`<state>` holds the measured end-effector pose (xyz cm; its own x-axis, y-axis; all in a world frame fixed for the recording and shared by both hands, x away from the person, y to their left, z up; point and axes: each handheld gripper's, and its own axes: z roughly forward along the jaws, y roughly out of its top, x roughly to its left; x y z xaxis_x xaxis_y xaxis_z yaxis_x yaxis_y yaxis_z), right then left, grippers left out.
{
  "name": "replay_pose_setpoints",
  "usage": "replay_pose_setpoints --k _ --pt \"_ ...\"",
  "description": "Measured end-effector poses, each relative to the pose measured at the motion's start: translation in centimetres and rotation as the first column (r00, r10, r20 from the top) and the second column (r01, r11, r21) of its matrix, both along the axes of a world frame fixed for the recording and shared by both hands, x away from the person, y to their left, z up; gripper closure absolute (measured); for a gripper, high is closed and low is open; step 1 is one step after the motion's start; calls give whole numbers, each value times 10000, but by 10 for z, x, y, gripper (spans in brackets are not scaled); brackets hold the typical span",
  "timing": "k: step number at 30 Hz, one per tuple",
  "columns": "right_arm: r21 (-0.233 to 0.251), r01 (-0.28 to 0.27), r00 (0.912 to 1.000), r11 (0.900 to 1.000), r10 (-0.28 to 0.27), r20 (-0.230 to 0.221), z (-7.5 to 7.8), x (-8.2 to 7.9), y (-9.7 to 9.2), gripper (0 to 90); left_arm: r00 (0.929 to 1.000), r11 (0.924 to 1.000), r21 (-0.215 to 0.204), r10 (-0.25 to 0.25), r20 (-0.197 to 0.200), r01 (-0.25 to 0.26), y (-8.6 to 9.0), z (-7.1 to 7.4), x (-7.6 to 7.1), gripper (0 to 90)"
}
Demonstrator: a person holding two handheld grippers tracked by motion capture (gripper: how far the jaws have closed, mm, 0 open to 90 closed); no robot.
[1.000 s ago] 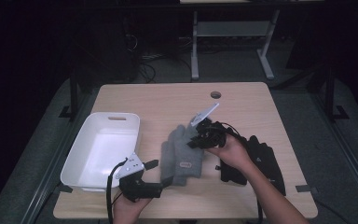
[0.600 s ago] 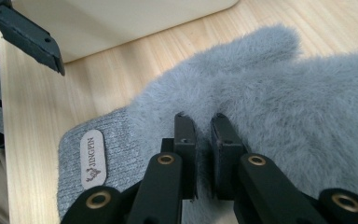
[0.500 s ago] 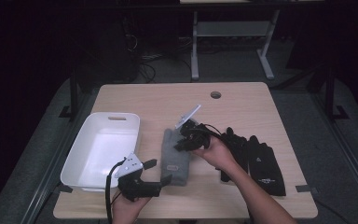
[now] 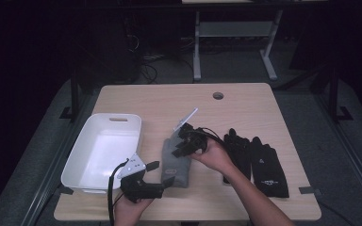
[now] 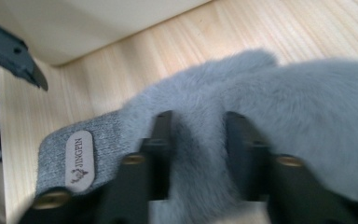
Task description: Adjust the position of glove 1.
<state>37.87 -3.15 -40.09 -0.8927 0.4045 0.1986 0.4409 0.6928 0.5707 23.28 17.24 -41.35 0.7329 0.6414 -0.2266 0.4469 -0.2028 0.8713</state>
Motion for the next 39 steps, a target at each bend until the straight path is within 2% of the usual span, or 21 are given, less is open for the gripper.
replay_pose_setpoints --k 4,8,11,15,17,19,21,22,24,28,29,30,34,36,39 --pt "347 698 9975 9970 -700 57 5 5 -10 404 10000 10000 -14 18 -62 -18 -2 0 0 182" --pt "576 1587 9873 9856 -1586 -62 8 13 -25 337 10000 10000 -22 2 -37 -2 -3 -1 1 198" --pt "678 2121 9772 9749 -2109 -239 8 19 -35 324 10000 10000 -53 21 -89 -22 -3 -1 2 198" --pt "635 2432 9698 9679 -2414 -356 10 28 -43 306 9999 10000 6 5 -168 -5 -4 -2 3 197" --pt "893 2627 9647 9608 -2598 -424 10 31 -46 307 9998 10000 -51 37 -191 -38 -5 -2 2 197" --pt "920 2721 9621 9579 -2689 -451 9 35 -49 300 9998 10000 -49 51 -184 -52 -5 -2 2 197" --pt "950 2979 9536 9499 -2916 -743 4 40 -53 292 9998 10000 -45 46 -207 -47 -5 -3 3 197" --pt "950 2979 9536 9499 -2916 -743 4 40 -53 292 9997 10000 -25 30 -230 -31 -4 -3 3 197" --pt "1063 3151 9475 9431 -3061 -927 2 44 -55 288 9996 9999 -68 74 -266 -76 -4 -4 4 197" --pt "1071 3434 9350 9331 -3289 -1327 -8 53 -56 278 9996 10000 -54 61 -273 -63 -5 -4 4 197" --pt "1047 3534 9296 9296 -3363 -1510 -11 55 -55 276 9996 10000 -58 51 -271 -52 -5 -4 4 197" --pt "1080 3546 9290 9287 -3369 -1530 -15 57 -55 275 9997 10000 -34 30 -259 -31 -5 -4 4 197" --pt "975 3854 9096 9176 -3600 -2075 -28 65 -52 274 9995 10000 -69 13 -309 -15 -7 -5 4 197" --pt "740 3887 9039 9184 -3645 -2238 -35 67 -48 275 9995 10000 -77 15 -302 -17 -7 -5 4 197" --pt "634 3922 8963 9177 -3658 -2505 -44 70 -42 295 9995 10000 -83 -7 -304 5 -7 -5 4 197"
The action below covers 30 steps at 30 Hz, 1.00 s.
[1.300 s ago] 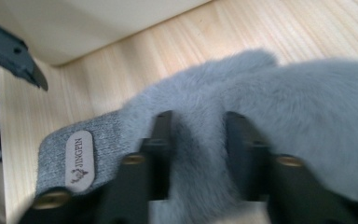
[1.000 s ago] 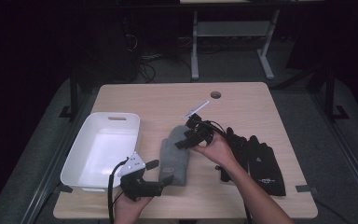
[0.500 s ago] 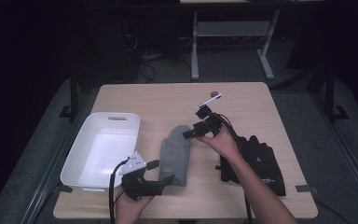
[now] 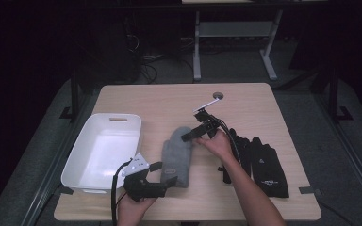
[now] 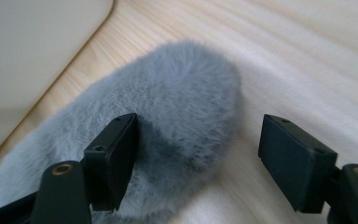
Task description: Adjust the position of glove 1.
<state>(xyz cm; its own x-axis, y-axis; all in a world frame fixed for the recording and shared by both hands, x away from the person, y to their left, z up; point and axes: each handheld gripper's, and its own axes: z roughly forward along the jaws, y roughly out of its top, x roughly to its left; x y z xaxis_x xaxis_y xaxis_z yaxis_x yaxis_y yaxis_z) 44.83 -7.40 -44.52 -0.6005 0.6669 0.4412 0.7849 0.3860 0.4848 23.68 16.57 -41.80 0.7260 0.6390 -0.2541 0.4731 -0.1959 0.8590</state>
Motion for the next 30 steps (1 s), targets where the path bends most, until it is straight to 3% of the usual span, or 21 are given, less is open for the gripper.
replay_pose_setpoints --k 5,13,15,25,30 --pt "-33 126 9991 9999 -127 -393 -10 2 3 351 10000 10000 25 -28 -26 28 0 0 0 197" --pt "759 -164 9974 9970 217 -686 -15 3 5 663 10000 10000 39 7 -64 -7 1 1 1 198" --pt "940 -220 9971 9953 287 -705 -15 3 5 702 9999 10000 17 38 -119 -38 2 1 2 198" --pt "985 -389 9987 9944 420 -293 -1 -4 -3 756 9994 9996 -217 148 -309 -155 5 2 5 208" --pt "1043 -314 9994 9940 325 -94 4 -12 -13 761 9977 9993 -288 226 -642 -244 3 4 10 208"
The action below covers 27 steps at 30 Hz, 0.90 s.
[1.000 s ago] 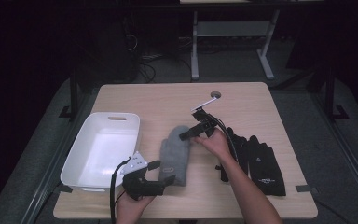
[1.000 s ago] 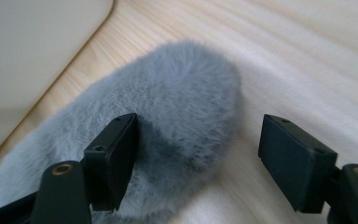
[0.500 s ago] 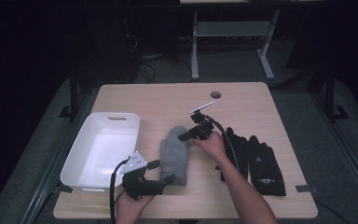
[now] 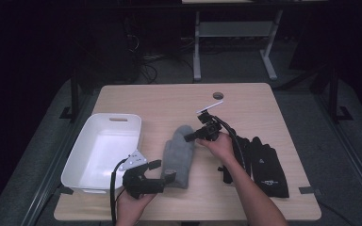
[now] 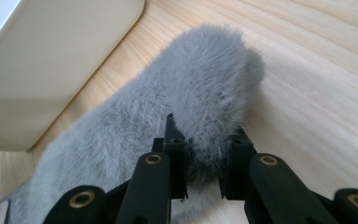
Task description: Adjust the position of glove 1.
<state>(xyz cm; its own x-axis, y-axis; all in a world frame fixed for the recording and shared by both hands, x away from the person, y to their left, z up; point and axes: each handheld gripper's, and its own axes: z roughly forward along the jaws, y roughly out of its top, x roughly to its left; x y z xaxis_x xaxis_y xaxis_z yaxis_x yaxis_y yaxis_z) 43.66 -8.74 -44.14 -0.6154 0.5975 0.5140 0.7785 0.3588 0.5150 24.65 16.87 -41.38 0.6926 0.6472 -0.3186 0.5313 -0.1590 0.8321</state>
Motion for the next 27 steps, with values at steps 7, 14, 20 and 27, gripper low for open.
replay_pose_setpoints --k 7,14,20,27 --pt "102 285 9996 9995 -285 87 1 -10 -22 764 9982 9996 276 22 -602 -6 -13 0 12 207" --pt "68 484 9986 9988 -485 186 2 -11 -36 764 9895 9984 360 478 -1362 -433 -22 -3 29 207" --pt "-83 610 9976 9981 -607 327 2 -10 -44 764 9788 9953 608 858 -1861 -757 -25 -6 39 208" --pt "-186 839 9961 9963 -833 294 1 -8 -55 764 9567 9949 646 918 -2762 -768 -32 -17 48 217"
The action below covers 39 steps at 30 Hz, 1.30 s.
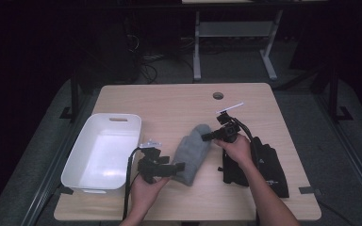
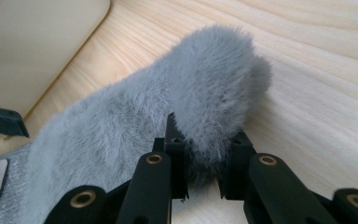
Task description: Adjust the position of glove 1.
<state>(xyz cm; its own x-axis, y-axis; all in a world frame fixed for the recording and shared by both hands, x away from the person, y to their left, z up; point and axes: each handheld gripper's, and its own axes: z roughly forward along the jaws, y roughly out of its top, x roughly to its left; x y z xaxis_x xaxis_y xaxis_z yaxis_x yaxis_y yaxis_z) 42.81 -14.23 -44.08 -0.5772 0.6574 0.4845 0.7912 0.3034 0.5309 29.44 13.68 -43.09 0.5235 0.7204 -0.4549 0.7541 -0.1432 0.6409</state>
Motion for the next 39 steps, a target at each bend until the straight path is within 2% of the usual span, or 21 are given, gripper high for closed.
replay_pose_setpoints --k 6,11,13,16,22,24,27,30,34,39 --pt "-28 7 10000 10000 -7 -5 -3 1 -1 764 9959 9995 -203 -248 -866 231 -4 -13 5 220" --pt "-74 17 10000 10000 -18 -42 -5 1 -1 764 9933 9995 -120 -319 -1108 308 -7 -17 6 203" --pt "-69 36 10000 10000 -36 -35 -6 1 -1 764 9899 9993 -160 -352 -1370 333 -7 -19 8 188" --pt "-47 38 10000 10000 -38 -8 -7 1 -2 763 9891 9993 -275 -292 -1446 255 -7 -22 8 176" --pt "-51 66 10000 10000 -66 -13 -7 0 -1 764 9772 9976 -614 -447 -2074 326 -8 -29 12 165" --pt "-25 83 10000 10000 -83 0 -8 0 -1 764 9719 9953 -866 -613 -2274 425 -8 -31 14 187" --pt "30 115 9999 9999 -115 -9 -7 -1 -1 764 9682 9919 -1170 -771 -2382 502 -7 -34 14 263" --pt "-10 77 10000 10000 -77 61 -5 -1 1 764 9694 9888 -1391 -851 -2302 538 -3 -33 14 366" --pt "18 42 9999 10000 -42 160 -1 -2 2 764 9739 9888 -1349 -913 -2080 638 -3 -30 12 428" --pt "193 79 9997 9998 -83 210 3 -3 1 765 9766 9886 -1373 -887 -1957 623 -3 -28 10 458"
